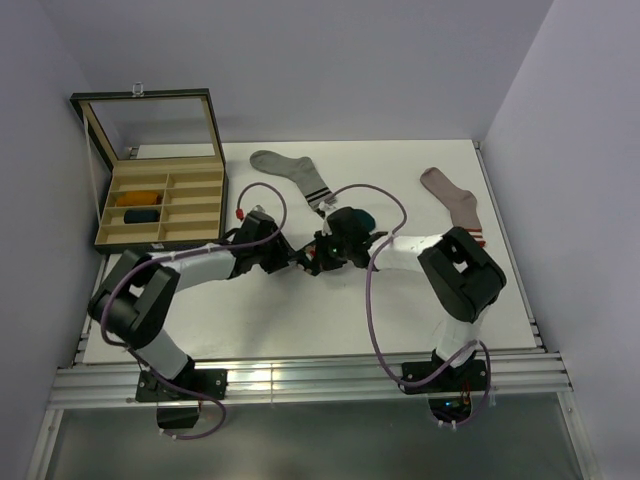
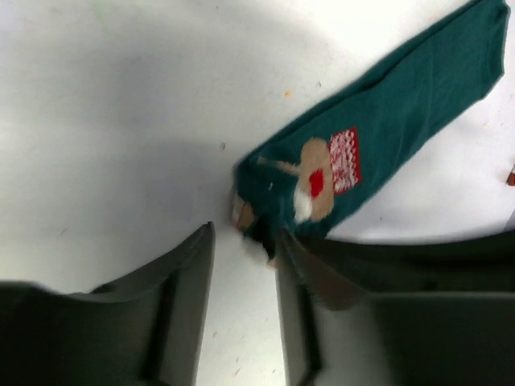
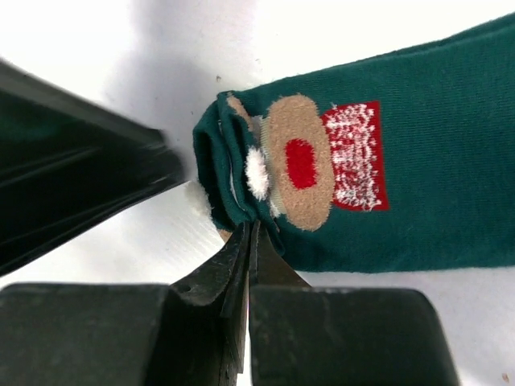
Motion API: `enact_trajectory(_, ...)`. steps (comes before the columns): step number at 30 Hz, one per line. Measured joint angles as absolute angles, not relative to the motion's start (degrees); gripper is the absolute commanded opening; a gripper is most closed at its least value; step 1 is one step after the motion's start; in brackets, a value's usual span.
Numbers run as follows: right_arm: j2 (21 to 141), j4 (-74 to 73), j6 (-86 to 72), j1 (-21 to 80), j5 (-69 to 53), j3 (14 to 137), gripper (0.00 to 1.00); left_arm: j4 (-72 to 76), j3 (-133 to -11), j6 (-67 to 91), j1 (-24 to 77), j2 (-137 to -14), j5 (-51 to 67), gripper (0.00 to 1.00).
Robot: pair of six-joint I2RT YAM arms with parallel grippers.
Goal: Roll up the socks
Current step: Roll the sock at the center of the board.
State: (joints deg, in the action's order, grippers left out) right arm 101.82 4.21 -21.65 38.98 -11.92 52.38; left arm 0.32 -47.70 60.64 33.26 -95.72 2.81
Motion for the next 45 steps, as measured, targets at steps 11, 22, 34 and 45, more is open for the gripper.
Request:
enact_trajectory(11,110.4,10.5,-35.0,27.2,-39.6,53.1,0.0,4.6,-38.2,60.7,33.3,-86.4,1.4,0.52)
enact_trajectory(22,115.2,12.2,-40.7,24.0,-48.8,54.5,0.0,9.2,-41.2,60.9,33.2,-94.9,2.6,0.34)
enact_trajectory(34,115.8,12.2,-41.5,23.6,-49.8,54.9,0.0,11.8,-43.2,60.8,33.2,-97.9,4.1,0.36)
enact_trajectory(45,116.4,11.3,-41.5,23.5,-50.6,55.6,0.0,15.8,-43.2,61.4,33.2,-99.8,6.2,0.36)
